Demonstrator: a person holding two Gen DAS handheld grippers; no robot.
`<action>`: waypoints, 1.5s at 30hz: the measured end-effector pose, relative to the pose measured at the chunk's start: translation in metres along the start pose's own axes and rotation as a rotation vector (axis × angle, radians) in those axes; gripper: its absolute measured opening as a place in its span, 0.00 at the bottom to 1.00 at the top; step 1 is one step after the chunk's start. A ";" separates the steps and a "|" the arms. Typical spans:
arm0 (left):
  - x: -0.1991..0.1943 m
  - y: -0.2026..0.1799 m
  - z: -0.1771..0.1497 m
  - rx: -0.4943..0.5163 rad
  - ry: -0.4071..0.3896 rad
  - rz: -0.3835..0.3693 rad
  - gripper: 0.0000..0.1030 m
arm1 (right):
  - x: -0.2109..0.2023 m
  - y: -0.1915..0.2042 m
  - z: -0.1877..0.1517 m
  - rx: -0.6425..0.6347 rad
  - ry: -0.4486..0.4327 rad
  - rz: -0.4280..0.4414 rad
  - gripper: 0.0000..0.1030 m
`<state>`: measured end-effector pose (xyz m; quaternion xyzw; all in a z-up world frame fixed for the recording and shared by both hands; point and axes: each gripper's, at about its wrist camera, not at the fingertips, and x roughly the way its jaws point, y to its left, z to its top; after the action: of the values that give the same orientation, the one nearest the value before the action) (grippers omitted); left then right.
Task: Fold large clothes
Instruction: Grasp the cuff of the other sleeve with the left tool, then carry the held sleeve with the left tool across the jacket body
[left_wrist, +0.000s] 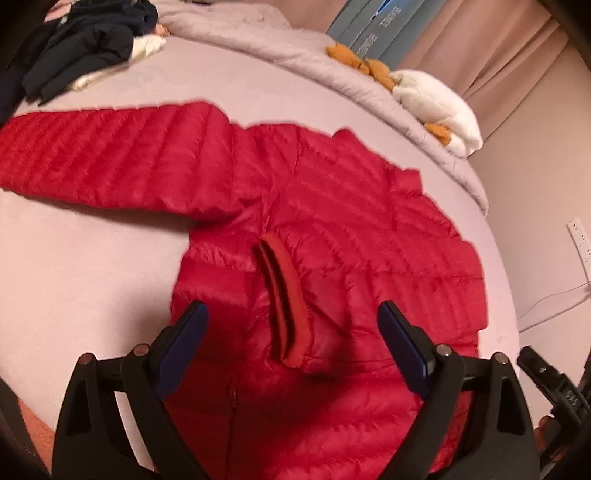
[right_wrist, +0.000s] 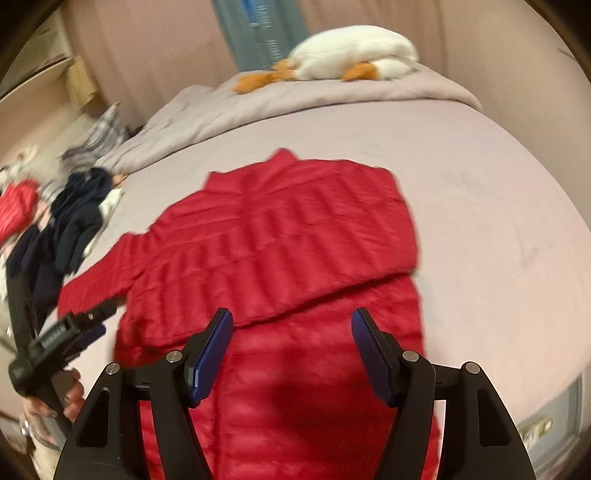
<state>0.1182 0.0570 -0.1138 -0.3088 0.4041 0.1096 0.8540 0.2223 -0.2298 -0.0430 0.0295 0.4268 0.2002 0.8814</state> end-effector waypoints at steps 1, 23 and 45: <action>0.007 0.002 -0.002 -0.012 0.017 -0.018 0.85 | 0.001 -0.004 -0.001 0.010 -0.001 -0.015 0.64; -0.045 -0.029 0.072 0.040 -0.203 -0.003 0.10 | 0.006 -0.043 0.007 0.093 -0.008 0.005 0.64; 0.007 0.045 0.090 -0.011 -0.185 0.107 0.10 | 0.108 -0.029 0.079 0.155 0.139 -0.172 0.46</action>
<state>0.1597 0.1471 -0.0954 -0.2801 0.3390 0.1850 0.8789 0.3522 -0.2062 -0.0788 0.0469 0.5021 0.0918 0.8586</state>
